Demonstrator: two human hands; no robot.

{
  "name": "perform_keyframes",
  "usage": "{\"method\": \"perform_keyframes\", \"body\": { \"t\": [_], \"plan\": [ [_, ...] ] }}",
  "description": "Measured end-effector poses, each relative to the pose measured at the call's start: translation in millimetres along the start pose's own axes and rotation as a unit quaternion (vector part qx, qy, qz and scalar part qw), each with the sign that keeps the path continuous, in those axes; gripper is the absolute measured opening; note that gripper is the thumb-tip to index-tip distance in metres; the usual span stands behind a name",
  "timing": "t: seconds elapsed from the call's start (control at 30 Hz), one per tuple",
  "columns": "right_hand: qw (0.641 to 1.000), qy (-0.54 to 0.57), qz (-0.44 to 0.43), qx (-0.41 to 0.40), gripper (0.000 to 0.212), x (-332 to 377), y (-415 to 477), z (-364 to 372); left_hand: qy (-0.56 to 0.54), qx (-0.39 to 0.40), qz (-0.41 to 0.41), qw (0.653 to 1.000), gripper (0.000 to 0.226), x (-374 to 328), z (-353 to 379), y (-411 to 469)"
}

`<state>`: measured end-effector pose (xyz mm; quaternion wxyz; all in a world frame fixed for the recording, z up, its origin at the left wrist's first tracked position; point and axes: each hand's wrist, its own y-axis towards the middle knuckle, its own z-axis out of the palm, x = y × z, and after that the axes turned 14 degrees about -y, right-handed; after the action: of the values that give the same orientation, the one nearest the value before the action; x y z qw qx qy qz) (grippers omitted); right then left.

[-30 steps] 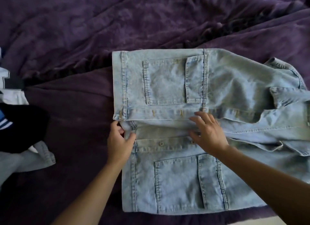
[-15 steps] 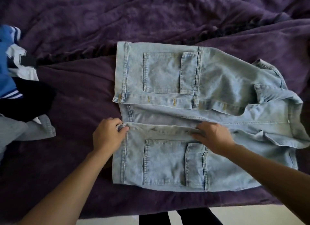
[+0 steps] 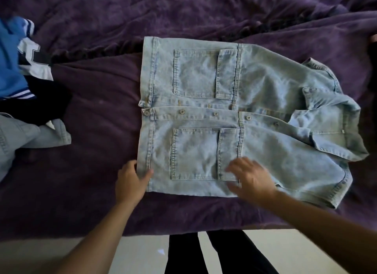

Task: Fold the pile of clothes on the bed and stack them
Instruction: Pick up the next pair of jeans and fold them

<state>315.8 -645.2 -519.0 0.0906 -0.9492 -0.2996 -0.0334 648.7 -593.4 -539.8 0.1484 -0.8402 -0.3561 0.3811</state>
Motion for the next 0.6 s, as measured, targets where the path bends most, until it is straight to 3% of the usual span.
{"method": "perform_keyframes", "body": {
  "t": [0.1,0.23,0.33,0.43,0.53,0.6],
  "plan": [
    [0.988,-0.059,0.032,0.137,0.072,14,-49,33,-0.046,0.017,-0.010,0.999,0.045,22,7,-19],
    [0.991,-0.071,0.099,0.057,0.047,16,-61,50,-0.134,0.043,-0.030,0.990,0.033,26,11,-26],
    [0.987,-0.009,0.159,0.010,0.036,21,-53,34,-0.209,0.046,-0.036,0.976,0.040,17,-10,-23],
    [0.989,0.020,0.144,0.027,0.031,39,-70,21,-0.136,0.071,-0.027,0.988,0.044,19,-39,-30],
    [0.983,0.027,0.123,0.131,0.035,57,-96,22,-0.011,0.114,-0.033,0.993,0.031,24,-49,-49],
    [0.976,0.022,0.117,0.182,0.044,59,-110,25,0.132,0.105,0.039,0.985,0.026,25,-44,-60]
  ]
}}
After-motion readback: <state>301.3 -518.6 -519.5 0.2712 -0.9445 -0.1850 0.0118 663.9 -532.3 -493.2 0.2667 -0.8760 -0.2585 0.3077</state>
